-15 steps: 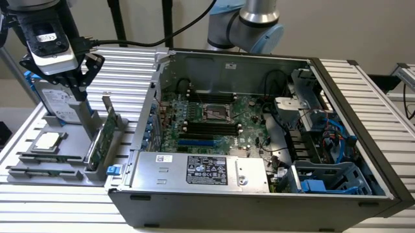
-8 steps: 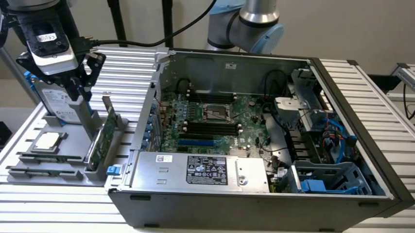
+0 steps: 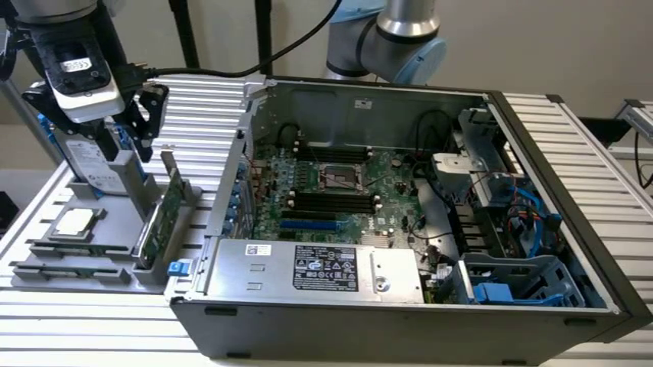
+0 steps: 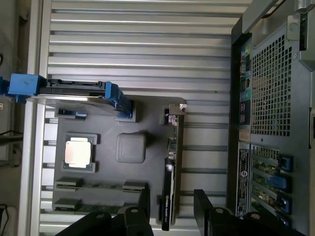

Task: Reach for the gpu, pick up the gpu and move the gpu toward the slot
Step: 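Pick up the gpu and move the gpu toward the slot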

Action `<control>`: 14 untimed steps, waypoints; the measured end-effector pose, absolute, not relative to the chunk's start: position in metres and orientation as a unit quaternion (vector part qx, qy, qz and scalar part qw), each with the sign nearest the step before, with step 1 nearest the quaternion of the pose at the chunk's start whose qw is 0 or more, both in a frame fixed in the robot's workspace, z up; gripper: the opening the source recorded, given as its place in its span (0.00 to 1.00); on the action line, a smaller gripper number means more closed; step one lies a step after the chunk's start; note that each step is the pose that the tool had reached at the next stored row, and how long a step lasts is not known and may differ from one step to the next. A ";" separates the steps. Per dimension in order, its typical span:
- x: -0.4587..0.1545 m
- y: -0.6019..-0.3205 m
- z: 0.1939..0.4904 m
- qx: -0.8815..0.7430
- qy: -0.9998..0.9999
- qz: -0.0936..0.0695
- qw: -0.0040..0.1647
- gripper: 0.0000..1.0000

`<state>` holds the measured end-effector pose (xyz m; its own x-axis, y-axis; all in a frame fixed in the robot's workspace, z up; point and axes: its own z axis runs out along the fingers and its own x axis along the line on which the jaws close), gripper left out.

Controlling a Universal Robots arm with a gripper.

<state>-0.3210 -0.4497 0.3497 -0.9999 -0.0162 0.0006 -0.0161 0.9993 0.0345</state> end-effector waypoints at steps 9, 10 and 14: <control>-0.321 -0.452 0.333 0.004 -1.000 -0.016 0.000 0.48; -0.321 -0.452 0.331 0.003 -1.000 -0.016 0.000 0.48; -0.321 -0.454 0.324 0.000 -1.000 -0.016 -0.001 0.48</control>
<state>-0.3211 -0.4544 0.3241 -1.0000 0.0001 -0.0010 0.0000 0.9995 0.0322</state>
